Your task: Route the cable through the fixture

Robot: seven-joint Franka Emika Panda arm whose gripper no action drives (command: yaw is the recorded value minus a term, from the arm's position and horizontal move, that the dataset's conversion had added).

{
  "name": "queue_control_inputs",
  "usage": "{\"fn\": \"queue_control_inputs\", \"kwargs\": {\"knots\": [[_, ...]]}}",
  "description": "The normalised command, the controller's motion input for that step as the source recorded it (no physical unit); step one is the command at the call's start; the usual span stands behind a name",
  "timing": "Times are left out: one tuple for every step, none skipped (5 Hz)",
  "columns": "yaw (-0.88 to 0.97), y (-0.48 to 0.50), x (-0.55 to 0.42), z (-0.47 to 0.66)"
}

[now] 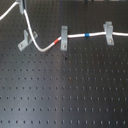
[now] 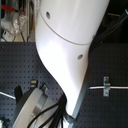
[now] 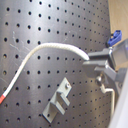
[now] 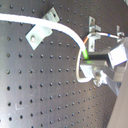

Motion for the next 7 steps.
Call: {"fn": "queue_control_inputs", "kwargs": {"knots": [[0.0, -0.026, -0.027, 0.02], [-0.1, -0.17, 0.104, 0.21], [-0.25, -0.25, -0.107, 0.37], [-0.33, -0.091, 0.013, 0.24], [-0.06, -0.116, -0.061, 0.19], [0.07, -0.049, -0.214, 0.37], [0.22, 0.084, -0.344, 0.33]]}}
